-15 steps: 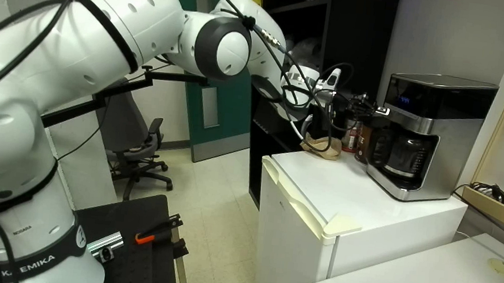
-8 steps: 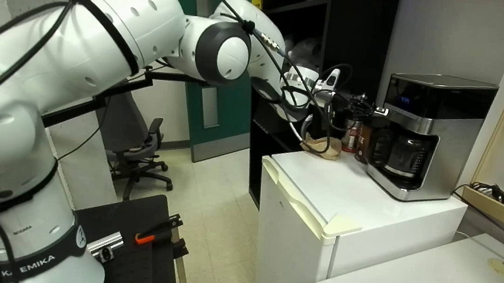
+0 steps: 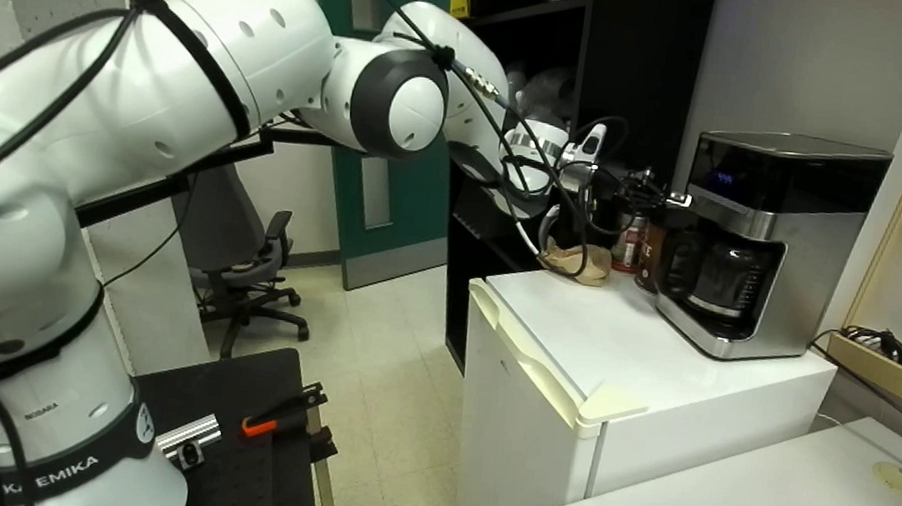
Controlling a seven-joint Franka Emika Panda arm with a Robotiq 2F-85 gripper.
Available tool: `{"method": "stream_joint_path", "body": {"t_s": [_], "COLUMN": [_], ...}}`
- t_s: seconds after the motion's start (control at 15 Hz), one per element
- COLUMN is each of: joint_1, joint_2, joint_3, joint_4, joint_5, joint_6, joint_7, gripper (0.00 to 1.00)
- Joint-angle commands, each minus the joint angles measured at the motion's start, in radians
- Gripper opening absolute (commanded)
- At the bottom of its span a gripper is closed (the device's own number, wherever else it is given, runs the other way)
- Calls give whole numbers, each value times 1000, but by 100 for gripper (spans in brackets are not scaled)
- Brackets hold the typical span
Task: Turn on the coffeemaker
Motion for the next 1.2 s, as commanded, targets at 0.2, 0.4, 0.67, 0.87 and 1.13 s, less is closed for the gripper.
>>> {"method": "stream_joint_path", "body": {"t_s": [0.2,0.4,0.67,0.87,1.13], "joint_1": [3,1,0,-1,0], "joint_2": [47,50,52,54,33], "joint_3": [7,9,11,12,13], "joint_4": [89,95,99,103,69], "joint_5": [6,6,6,6,1], "joint_6": [4,5,5,5,12], "joint_7": [-39,-38,-39,-39,-27], "gripper": [0,0,0,0,0]}}
